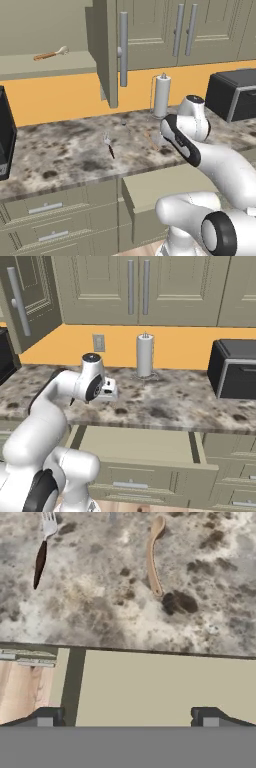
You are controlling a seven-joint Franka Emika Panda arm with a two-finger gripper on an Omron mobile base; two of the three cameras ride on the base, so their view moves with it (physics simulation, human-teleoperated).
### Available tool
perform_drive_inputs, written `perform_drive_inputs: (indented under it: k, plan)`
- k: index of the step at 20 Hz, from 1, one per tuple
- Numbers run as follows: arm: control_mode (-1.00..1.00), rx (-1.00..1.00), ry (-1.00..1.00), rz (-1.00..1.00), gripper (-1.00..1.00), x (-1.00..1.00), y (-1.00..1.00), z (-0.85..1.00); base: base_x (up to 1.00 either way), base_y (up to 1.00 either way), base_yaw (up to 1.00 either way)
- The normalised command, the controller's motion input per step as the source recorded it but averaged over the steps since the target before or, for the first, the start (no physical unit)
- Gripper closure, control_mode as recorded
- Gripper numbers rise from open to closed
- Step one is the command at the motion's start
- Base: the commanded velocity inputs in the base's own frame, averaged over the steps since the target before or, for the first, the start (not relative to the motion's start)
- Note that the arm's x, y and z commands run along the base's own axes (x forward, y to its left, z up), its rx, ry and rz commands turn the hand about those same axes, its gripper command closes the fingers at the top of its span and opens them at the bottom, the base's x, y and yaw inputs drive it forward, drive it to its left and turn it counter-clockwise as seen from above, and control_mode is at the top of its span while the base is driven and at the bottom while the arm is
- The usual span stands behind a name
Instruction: Organize the utensils by type. Pick up the wooden spoons from the counter and place them in the open cabinet. Then pick up the metallic utensils from the counter and place them in the open drawer.
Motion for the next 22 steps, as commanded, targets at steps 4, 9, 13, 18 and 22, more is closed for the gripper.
perform_drive_inputs:
  k: [4, 9, 13, 18, 22]
  plan:
    - [-1.00, 0.00, 0.00, 0.17, -1.00, 0.54, 0.00, -0.26, 0.00, 0.00, 0.00]
    - [-1.00, -0.01, 0.00, 0.14, -1.00, 0.64, 0.00, -0.19, 0.00, 0.00, 0.00]
    - [-1.00, -0.01, 0.00, 0.11, -1.00, 0.63, 0.03, -0.26, 0.00, 0.00, 0.00]
    - [-1.00, -0.01, 0.00, 0.07, -1.00, 0.59, 0.10, -0.26, 0.00, 0.00, 0.00]
    - [-1.00, 0.00, 0.00, 0.03, -1.00, 0.57, 0.03, -0.24, 0.00, 0.00, 0.00]
